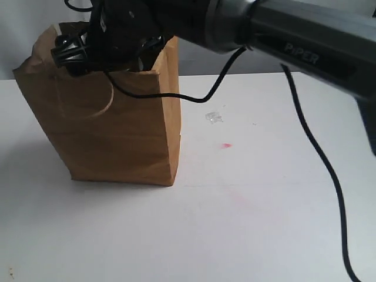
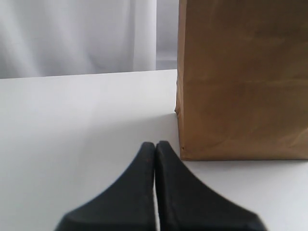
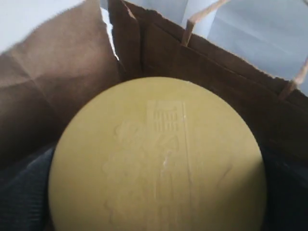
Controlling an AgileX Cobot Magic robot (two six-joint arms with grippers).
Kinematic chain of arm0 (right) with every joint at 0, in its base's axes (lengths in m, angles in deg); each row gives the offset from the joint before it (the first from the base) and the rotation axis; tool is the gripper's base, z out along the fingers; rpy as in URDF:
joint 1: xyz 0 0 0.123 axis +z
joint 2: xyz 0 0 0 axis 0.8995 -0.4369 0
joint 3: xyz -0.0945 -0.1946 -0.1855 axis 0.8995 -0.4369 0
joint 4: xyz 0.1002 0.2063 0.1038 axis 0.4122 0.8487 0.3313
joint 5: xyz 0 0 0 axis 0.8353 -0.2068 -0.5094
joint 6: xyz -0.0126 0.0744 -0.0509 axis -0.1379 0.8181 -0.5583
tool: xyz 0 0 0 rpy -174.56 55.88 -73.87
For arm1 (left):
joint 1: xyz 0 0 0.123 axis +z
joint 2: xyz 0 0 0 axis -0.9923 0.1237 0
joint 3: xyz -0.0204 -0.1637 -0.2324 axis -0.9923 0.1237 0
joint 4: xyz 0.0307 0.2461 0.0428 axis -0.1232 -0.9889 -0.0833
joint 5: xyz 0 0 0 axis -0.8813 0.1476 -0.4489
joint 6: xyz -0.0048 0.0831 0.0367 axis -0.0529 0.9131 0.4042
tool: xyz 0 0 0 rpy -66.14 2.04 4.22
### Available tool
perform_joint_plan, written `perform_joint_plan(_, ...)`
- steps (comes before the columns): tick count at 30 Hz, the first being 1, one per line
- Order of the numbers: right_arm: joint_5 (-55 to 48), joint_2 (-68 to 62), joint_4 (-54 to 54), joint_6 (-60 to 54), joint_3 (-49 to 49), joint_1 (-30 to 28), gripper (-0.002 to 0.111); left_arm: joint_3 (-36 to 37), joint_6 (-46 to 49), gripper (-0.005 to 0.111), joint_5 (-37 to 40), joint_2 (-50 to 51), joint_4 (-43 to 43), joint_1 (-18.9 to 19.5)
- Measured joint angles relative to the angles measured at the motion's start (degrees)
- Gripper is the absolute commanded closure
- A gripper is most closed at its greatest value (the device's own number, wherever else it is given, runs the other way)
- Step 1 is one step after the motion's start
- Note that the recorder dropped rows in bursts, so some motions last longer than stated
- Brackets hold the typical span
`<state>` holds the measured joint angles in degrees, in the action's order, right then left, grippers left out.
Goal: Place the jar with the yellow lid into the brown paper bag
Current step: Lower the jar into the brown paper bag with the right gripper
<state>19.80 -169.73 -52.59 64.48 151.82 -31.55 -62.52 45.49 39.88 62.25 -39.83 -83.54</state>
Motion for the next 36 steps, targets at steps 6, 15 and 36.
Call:
perform_joint_plan(6, 0.35, -2.95, 0.1, 0.57, 0.52, 0.0, 0.108, 0.0, 0.0, 0.106, 0.0, 0.0, 0.0, 0.0)
perform_joint_plan(15, -0.03, -7.88, 0.42, 1.01, 0.63, 0.0, 0.108, 0.0, 0.0, 0.106, 0.0, 0.0, 0.0, 0.0)
perform_joint_plan(36, -2.72, -9.14, 0.51, 1.01, 1.07, 0.0, 0.086, 0.0, 0.0, 0.106, 0.0, 0.0, 0.0, 0.0)
